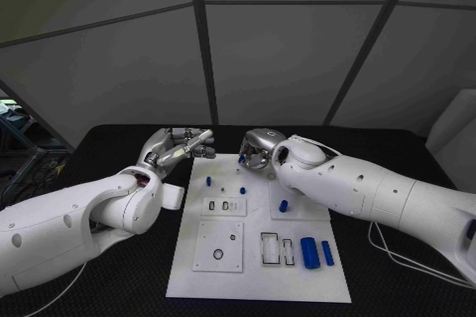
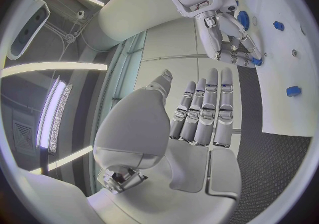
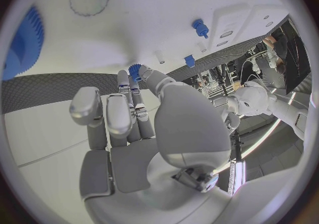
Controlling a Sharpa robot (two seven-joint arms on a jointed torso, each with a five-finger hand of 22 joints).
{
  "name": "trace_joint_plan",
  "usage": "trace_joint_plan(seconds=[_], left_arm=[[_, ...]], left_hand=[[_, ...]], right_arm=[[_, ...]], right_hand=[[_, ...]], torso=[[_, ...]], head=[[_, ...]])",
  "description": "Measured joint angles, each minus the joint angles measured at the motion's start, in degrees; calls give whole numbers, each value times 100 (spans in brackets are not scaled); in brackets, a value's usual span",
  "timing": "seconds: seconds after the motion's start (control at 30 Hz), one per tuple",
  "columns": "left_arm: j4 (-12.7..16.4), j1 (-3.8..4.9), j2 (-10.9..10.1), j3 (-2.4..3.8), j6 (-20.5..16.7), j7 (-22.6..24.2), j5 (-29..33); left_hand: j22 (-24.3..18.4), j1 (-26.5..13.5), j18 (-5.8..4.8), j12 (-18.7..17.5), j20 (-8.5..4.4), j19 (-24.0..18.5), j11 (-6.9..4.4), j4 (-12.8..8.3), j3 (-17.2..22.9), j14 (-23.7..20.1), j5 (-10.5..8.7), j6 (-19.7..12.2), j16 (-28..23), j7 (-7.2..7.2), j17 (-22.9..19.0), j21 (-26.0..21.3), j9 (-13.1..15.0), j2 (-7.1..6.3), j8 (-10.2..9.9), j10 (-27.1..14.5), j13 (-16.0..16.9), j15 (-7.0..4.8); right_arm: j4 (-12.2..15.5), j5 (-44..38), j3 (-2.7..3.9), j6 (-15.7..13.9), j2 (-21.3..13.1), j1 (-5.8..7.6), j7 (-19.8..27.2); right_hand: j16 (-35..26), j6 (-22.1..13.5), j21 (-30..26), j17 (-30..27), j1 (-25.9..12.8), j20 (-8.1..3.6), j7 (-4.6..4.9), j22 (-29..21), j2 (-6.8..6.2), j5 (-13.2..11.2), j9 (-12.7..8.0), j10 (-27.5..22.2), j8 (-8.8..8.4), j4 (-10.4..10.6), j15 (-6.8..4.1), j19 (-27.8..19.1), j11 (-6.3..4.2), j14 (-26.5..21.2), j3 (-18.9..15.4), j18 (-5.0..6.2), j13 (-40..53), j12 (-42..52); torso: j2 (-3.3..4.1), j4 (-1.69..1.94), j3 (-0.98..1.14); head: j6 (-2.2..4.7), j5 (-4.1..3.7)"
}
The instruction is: Assemble the parts on the task board
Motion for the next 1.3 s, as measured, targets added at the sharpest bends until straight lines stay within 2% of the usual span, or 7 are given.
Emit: trace_joint_plan(seconds=[0.3, 0.63, 0.83, 0.93, 1.03, 1.17, 1.3], left_arm=[[-11, 3, -3, 0, 4, -16, 1], [-50, 2, -56, 0, 11, -32, 2], [-91, 2, -64, 0, 21, -37, 2], [-115, 1, -60, 0, 26, -38, 2], [-143, -1, -49, -1, 31, -38, 2], [-172, -5, -30, -1, 39, -39, 2], [-194, -12, -12, -2, 45, -40, 2]], left_hand=[[-1, 0, 0, -34, 0, 0, 0, -13, -13, -21, 0, -18, -22, 18, 5, 0, 0, 0, 0, 0, 0, 21], [-1, 0, 0, -35, 0, 0, 20, -16, -16, -20, 0, -18, -21, 18, 9, 0, 0, 0, 1, -20, -5, 21], [-2, 0, 0, -35, 0, 0, 20, -16, -16, -21, 0, -18, -21, 18, 9, 0, 0, 0, 2, -20, -5, 21], [-2, 0, 0, -35, 0, 0, 20, -16, -16, -21, 0, -18, -21, 18, 8, 0, 0, 0, 2, -20, -4, 21], [-2, 0, 0, -35, 0, 0, 20, -16, -16, -21, 0, -18, -21, 18, 8, 0, 0, 0, 2, -20, -4, 21], [-2, 0, 0, -35, 0, 0, 20, -16, -16, -21, 0, -18, -21, 18, 8, 0, 0, 0, 2, -20, -4, 21], [-2, 0, 0, -35, 0, 0, 20, -16, -16, -21, 0, -18, -21, 18, 8, 0, 0, 0, 2, -20, -4, 21]], right_arm=[[200, 25, 1, -74, -142, 0, 15], [1318, 145, 9, -503, -1239, -1, 16], [1905, 600, 145, -607, -2014, -1, -29], [2011, 824, 164, -561, -2227, 0, -89], [2064, 1023, 173, -439, -2358, 0, -176], [2032, 1189, 179, -203, -2374, -2, -289], [1924, 1295, 183, 66, -2298, -3, -393]], right_hand=[[-109, -1416, -171, -317, -119, 164, 64, -336, -256, 31, -114, -884, -66, 99, 125, -248, 135, 0, -524, 0, -123, 35], [-122, -1092, -154, -386, 45, 144, 121, -283, -136, 374, -17, -663, 73, 128, 125, -267, 123, 0, -784, 0, -54, 422], [54, -679, 51, -69, 139, 10, 12, 43, -212, 533, 39, 505, 190, 169, -33, -17, -114, -14, -859, 0, 343, 1161], [451, -733, 259, 656, 66, -89, -79, 425, -352, 573, 16, 829, 190, 245, -95, 247, -205, -11, -1111, -57, 965, 1869], [857, -939, 413, 1381, 198, -88, -99, 698, -405, 720, -9, 677, 190, 414, -88, 408, -186, -10, -1530, -139, 3174, 3949], [1071, -1177, 445, 1747, 288, -38, 31, 799, -313, 763, -22, 410, 190, 778, -29, 451, -98, -9, -1956, -138, 4683, 5319], [1094, -1391, 445, 1765, 426, 13, 91, 798, -323, 763, -39, 248, 219, 1054, 5, 401, -38, -19, -2224, -137, 4934, 5482]], torso=[[2, 0, 1], [-10, -27, 21], [-34, -85, 49], [-42, -111, 67], [-45, -127, 78], [-43, -130, 81], [-37, -126, 79]], head=[[27, 12], [57, 34], [74, 47], [75, 51], [85, 51], [86, 31], [92, 18]])
